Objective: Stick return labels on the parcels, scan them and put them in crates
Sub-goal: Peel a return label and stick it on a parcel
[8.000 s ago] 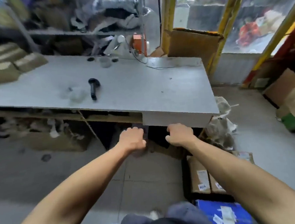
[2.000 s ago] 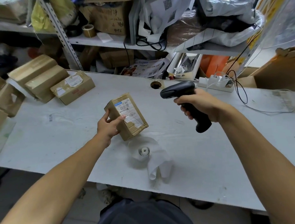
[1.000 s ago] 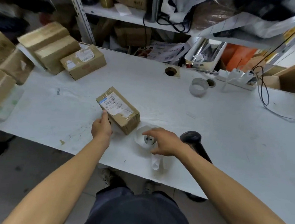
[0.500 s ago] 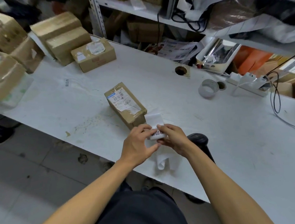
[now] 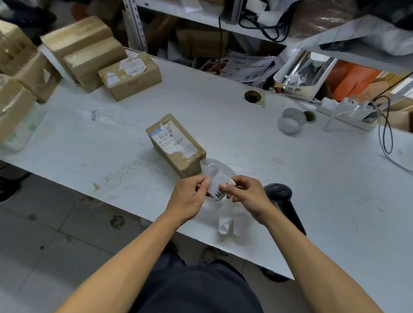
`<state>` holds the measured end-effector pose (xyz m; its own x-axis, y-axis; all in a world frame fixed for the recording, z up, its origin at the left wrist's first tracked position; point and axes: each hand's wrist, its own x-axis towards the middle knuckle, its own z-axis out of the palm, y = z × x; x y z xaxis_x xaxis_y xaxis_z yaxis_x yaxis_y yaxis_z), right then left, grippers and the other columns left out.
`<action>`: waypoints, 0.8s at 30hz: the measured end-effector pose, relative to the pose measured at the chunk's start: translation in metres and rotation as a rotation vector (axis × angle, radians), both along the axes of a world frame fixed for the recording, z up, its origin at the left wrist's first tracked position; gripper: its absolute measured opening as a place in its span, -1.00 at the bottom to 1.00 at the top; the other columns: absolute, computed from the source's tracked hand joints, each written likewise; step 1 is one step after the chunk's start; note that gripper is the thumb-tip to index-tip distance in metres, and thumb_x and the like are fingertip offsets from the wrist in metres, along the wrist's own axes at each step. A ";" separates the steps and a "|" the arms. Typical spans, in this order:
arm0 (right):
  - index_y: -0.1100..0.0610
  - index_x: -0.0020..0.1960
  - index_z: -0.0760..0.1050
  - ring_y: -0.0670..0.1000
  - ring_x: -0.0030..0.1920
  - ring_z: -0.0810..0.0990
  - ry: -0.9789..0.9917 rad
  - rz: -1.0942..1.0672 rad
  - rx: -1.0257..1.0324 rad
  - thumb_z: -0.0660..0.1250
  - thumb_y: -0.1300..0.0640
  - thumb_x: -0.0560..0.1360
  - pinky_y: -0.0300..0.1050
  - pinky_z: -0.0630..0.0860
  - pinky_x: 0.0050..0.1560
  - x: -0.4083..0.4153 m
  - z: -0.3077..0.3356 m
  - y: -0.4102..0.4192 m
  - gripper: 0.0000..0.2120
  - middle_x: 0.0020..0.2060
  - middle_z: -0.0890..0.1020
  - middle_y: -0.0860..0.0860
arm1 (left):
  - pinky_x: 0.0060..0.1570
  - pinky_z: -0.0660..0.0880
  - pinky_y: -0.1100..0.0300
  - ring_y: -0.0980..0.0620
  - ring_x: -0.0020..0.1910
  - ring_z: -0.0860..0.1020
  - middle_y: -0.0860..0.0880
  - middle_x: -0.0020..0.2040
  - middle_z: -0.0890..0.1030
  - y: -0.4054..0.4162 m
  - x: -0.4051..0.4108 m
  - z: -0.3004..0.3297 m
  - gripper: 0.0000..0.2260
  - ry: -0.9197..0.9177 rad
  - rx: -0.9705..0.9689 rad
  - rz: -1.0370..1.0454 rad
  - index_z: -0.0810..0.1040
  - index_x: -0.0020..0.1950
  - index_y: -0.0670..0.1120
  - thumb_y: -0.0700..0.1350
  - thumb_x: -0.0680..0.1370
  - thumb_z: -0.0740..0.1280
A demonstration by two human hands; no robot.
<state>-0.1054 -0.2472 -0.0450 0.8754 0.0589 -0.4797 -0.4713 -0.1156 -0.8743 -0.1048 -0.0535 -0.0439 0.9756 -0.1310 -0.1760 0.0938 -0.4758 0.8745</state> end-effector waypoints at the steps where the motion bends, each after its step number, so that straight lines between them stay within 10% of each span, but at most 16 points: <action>1: 0.17 -0.02 0.64 -0.08 -0.22 0.63 -0.022 -0.003 -0.019 0.56 0.06 0.45 -0.20 0.53 -0.19 -0.001 -0.001 0.000 -0.78 -0.20 0.71 0.04 | -0.09 0.61 0.03 0.18 -0.22 0.63 0.08 -0.22 0.68 0.004 0.002 0.000 -0.78 0.025 -0.012 0.059 0.69 0.00 -0.03 -0.02 0.68 0.27; 9: 0.00 0.06 0.47 -0.05 -0.05 0.55 -0.110 0.135 -0.566 0.58 -0.01 0.31 -0.30 0.38 -0.19 -0.012 -0.029 0.009 -0.58 -0.01 0.54 -0.09 | -0.12 0.60 0.11 0.09 -0.37 0.63 0.00 -0.41 0.64 0.048 0.020 0.019 -0.62 0.089 -0.074 0.302 0.60 -0.32 -0.13 0.14 0.51 0.48; 13: -0.10 0.21 0.46 -0.22 0.03 0.48 -0.230 -0.100 -0.362 0.40 -0.35 0.36 -0.25 0.44 0.03 -0.012 -0.004 0.026 -0.47 0.11 0.45 -0.15 | -0.31 0.42 0.18 0.10 -0.49 0.42 0.08 -0.55 0.40 0.060 0.031 0.019 -0.50 0.113 -0.062 0.240 0.39 -0.46 -0.09 0.17 0.37 0.58; 18: 0.12 0.26 0.57 0.03 -0.09 0.62 0.067 0.098 0.232 0.20 0.08 0.58 -0.15 0.48 -0.19 0.033 0.047 0.057 -0.68 -0.12 0.69 0.06 | -0.40 0.33 0.28 0.15 -0.49 0.33 0.06 -0.50 0.40 0.072 0.053 0.017 -0.49 0.090 -0.067 0.072 0.42 -0.43 -0.11 0.27 0.19 0.56; 24: 0.10 0.19 0.58 0.00 -0.12 0.61 0.003 0.130 0.056 0.35 0.40 0.52 -0.19 0.49 -0.18 0.077 0.065 0.087 -0.67 -0.05 0.67 0.15 | -0.33 0.38 0.20 0.14 -0.43 0.36 0.08 -0.42 0.47 0.102 0.087 0.007 -0.62 0.047 -0.077 0.050 0.55 -0.20 -0.05 0.12 0.29 0.65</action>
<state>-0.0281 -0.1605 0.0199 0.8572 0.1988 -0.4751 -0.4582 -0.1269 -0.8797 -0.0178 0.0483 -0.0367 0.9722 -0.0972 -0.2131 0.1577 -0.4010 0.9024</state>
